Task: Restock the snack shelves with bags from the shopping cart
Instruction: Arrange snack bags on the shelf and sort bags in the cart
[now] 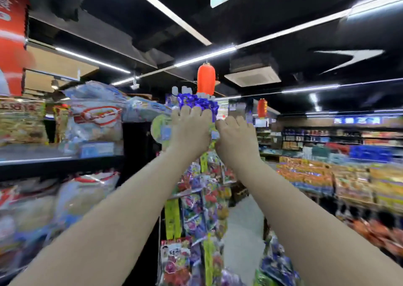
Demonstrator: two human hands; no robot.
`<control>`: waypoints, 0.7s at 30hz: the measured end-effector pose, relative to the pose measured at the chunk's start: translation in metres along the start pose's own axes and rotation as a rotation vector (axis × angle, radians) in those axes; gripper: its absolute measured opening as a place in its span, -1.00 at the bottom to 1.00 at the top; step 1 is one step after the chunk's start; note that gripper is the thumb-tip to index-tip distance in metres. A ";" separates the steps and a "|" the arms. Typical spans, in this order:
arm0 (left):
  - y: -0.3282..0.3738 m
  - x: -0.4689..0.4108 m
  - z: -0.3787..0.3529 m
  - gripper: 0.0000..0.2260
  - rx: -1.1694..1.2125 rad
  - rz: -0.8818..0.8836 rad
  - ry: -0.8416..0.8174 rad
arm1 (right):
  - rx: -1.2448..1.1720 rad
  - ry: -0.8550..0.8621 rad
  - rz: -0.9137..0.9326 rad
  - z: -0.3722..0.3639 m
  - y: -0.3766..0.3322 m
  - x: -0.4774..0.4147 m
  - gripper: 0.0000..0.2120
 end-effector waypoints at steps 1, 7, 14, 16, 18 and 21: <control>0.028 0.000 -0.011 -0.69 0.045 -0.007 0.001 | 0.003 -0.039 -0.019 -0.005 0.027 0.013 -0.67; 0.170 0.013 -0.079 -0.66 0.254 -0.012 -0.002 | 0.032 -0.184 -0.133 -0.039 0.159 0.087 -0.77; 0.292 0.051 -0.163 -0.70 0.412 -0.038 -0.073 | 0.110 -0.270 -0.200 -0.105 0.254 0.178 -0.74; 0.320 0.061 -0.193 -0.68 0.466 -0.038 -0.109 | 0.133 -0.305 -0.205 -0.127 0.279 0.199 -0.72; 0.343 0.068 -0.227 -0.66 0.505 -0.025 -0.155 | 0.134 -0.331 -0.230 -0.152 0.304 0.217 -0.72; 0.372 0.070 -0.283 -0.73 0.571 0.019 -0.184 | 0.136 -0.361 -0.280 -0.198 0.337 0.241 -0.74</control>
Point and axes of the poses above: each hand's wrist, its own x-axis away from the middle knuckle, its own z-axis out of the back of the hand, y = z × x, the point moved 5 cm from there along -x, towards the middle knuckle, and after that the axes turned 4 degrees about x, right-handed, at the moved point
